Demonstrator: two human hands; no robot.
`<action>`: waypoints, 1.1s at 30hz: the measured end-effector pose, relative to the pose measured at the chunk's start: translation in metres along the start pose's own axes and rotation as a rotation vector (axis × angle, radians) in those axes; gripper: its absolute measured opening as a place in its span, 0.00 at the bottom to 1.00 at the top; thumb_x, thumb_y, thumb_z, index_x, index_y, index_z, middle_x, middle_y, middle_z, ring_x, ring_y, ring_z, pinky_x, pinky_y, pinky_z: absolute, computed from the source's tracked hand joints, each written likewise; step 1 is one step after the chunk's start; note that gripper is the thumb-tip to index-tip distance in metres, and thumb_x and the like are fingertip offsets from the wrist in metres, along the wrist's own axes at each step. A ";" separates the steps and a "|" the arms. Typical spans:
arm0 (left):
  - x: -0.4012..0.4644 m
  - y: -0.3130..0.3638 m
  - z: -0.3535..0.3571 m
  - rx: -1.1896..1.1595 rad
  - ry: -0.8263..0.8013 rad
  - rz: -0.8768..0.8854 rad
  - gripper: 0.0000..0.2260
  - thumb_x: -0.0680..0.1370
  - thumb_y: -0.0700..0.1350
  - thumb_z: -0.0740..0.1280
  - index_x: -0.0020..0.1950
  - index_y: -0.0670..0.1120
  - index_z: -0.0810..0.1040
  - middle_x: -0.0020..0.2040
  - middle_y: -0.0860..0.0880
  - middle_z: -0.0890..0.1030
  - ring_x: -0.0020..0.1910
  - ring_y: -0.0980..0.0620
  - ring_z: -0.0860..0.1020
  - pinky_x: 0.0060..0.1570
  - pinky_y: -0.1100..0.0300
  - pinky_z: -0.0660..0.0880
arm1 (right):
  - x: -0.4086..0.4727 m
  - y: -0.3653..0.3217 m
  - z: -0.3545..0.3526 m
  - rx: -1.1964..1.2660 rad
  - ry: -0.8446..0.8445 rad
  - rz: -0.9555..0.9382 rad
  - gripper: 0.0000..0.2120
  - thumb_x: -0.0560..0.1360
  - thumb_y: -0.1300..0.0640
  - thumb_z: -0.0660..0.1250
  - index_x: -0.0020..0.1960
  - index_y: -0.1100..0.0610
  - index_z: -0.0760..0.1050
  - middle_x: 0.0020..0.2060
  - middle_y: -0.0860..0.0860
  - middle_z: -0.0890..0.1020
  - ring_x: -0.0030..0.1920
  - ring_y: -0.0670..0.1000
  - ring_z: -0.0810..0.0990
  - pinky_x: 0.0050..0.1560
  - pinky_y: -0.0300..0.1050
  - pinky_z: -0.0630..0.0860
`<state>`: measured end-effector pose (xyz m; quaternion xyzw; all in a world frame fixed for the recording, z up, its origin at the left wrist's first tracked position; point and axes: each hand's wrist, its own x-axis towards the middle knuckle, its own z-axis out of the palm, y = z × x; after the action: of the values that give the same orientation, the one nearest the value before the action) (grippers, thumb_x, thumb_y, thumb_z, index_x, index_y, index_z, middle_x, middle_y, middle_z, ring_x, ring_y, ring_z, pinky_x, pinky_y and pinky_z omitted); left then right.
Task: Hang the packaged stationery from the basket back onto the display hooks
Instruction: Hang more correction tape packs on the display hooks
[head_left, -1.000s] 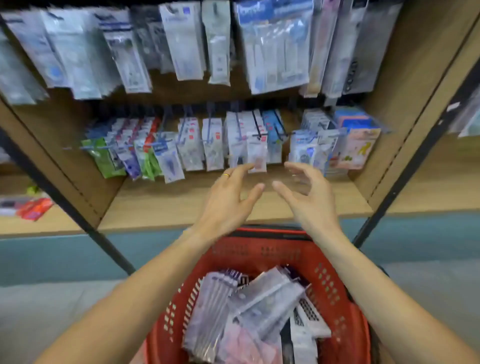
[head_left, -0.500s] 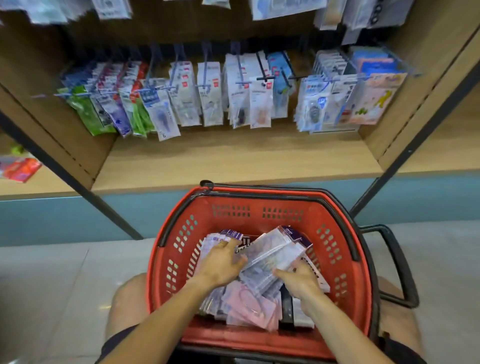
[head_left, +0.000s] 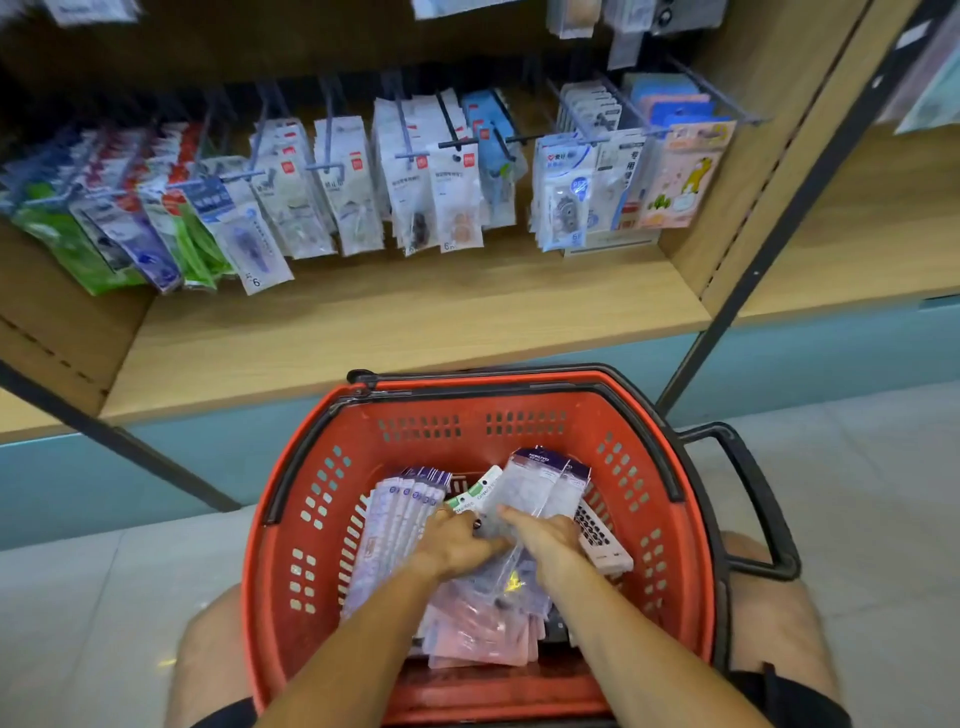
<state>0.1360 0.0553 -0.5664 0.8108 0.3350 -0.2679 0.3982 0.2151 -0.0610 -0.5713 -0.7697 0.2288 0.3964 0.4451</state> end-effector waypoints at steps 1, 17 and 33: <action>0.001 0.000 0.003 -0.073 -0.020 -0.027 0.31 0.76 0.64 0.68 0.74 0.50 0.73 0.75 0.43 0.68 0.76 0.42 0.66 0.76 0.49 0.64 | -0.003 -0.003 -0.001 0.004 0.000 0.010 0.50 0.55 0.41 0.86 0.66 0.65 0.70 0.57 0.62 0.82 0.53 0.62 0.83 0.55 0.55 0.83; 0.002 -0.012 0.008 -0.578 -0.064 -0.074 0.32 0.69 0.54 0.80 0.68 0.46 0.74 0.58 0.50 0.85 0.54 0.52 0.84 0.58 0.56 0.80 | 0.007 -0.008 -0.017 0.247 -0.071 -0.001 0.40 0.63 0.59 0.85 0.69 0.67 0.72 0.61 0.63 0.80 0.61 0.64 0.80 0.50 0.52 0.79; -0.016 0.030 0.005 -0.671 0.091 0.132 0.20 0.77 0.64 0.70 0.64 0.54 0.80 0.62 0.55 0.81 0.60 0.59 0.78 0.54 0.63 0.73 | -0.023 -0.014 -0.074 0.225 -0.206 -0.247 0.27 0.72 0.63 0.78 0.68 0.57 0.73 0.64 0.53 0.81 0.63 0.56 0.79 0.57 0.49 0.73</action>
<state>0.1480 0.0318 -0.5439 0.6655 0.3689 -0.0799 0.6439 0.2421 -0.1175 -0.5243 -0.6925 0.1288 0.3874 0.5948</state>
